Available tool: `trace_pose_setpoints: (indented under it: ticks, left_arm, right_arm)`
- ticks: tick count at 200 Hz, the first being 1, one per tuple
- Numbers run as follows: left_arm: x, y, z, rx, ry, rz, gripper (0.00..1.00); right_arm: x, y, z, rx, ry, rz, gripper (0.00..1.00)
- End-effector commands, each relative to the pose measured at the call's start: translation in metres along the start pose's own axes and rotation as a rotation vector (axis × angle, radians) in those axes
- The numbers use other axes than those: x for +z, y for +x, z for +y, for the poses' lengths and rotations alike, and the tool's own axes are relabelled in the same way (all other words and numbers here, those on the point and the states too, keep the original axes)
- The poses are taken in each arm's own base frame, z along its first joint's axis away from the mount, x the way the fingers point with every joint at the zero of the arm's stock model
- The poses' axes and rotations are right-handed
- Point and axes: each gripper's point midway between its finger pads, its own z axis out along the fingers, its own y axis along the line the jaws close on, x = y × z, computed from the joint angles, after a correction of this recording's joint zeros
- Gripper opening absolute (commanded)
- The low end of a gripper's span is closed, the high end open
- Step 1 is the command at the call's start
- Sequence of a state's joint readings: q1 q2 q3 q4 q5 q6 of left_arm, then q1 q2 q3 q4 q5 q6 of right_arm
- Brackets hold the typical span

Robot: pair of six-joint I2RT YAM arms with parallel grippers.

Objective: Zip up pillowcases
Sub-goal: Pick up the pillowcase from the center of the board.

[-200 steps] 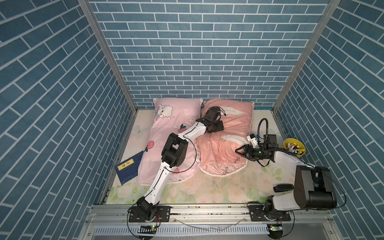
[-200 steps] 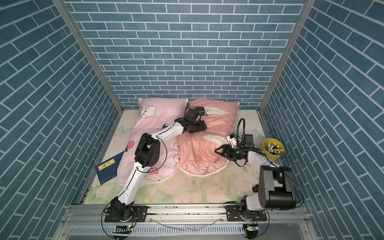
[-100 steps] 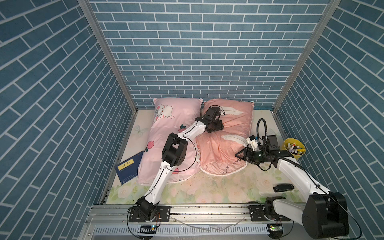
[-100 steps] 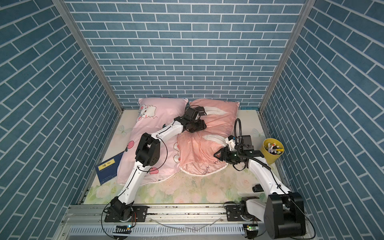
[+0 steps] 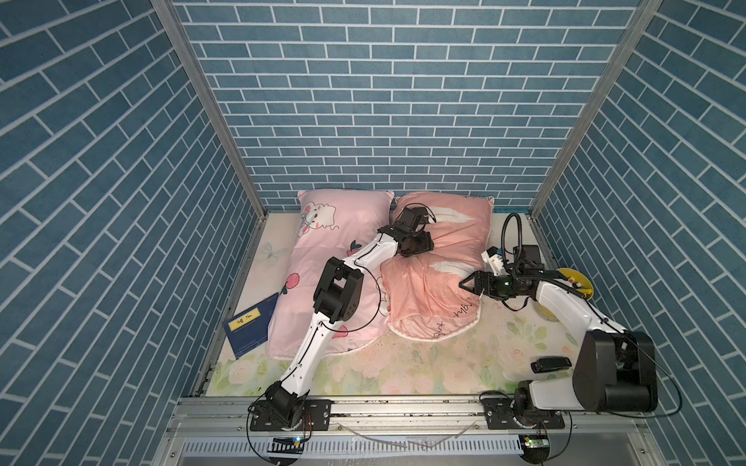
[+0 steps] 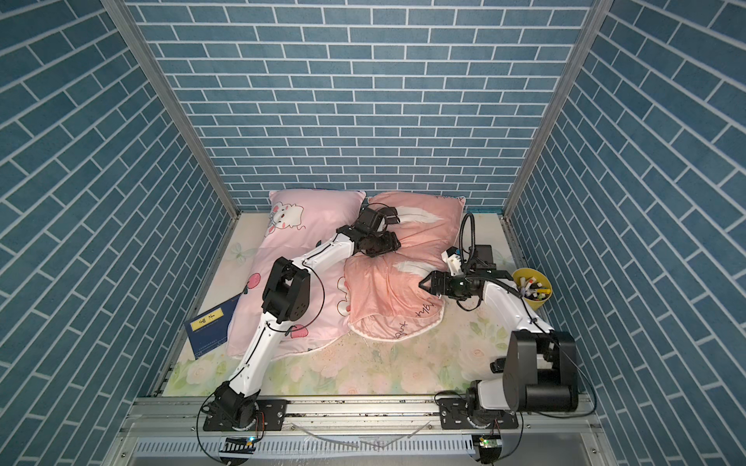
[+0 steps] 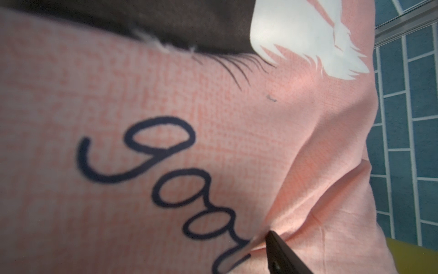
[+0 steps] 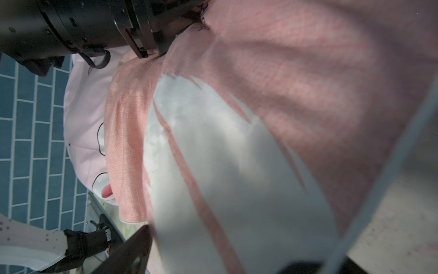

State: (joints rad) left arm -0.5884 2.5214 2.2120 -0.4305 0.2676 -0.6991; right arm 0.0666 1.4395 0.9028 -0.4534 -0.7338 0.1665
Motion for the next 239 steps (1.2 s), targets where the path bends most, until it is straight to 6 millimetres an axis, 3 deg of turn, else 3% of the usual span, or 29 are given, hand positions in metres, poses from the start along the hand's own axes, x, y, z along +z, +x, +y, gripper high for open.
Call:
trace_pose_setpoints:
  ticks: [1, 23, 98, 165, 212, 239]
  left_arm:
    - [0.011, -0.032, 0.115, -0.063, -0.262, -0.090, 0.70]
    - [0.011, -0.032, 0.116, -0.065, -0.264, -0.093, 0.70]
    - [0.010, -0.038, 0.125, -0.077, -0.278, -0.093, 0.70]
    - [0.013, -0.037, 0.143, -0.091, -0.300, -0.076, 0.70]
    - [0.016, -0.035, 0.147, -0.098, -0.301, -0.067, 0.70]
    - [0.012, -0.035, 0.141, -0.102, -0.278, -0.066, 0.70]
  right_arm:
    - [0.004, -0.018, 0.030, -0.122, -0.149, -0.030, 0.96]
    - [0.009, -0.002, 0.041, -0.118, -0.189, 0.005, 0.96]
    - [-0.005, 0.060, 0.083, -0.036, -0.199, 0.115, 0.92]
    - [-0.038, 0.067, 0.123, -0.066, -0.216, 0.129, 0.75]
    - [-0.048, 0.078, 0.132, -0.063, -0.190, 0.172, 0.53]
    - [-0.038, 0.078, 0.108, -0.051, -0.081, 0.174, 0.18]
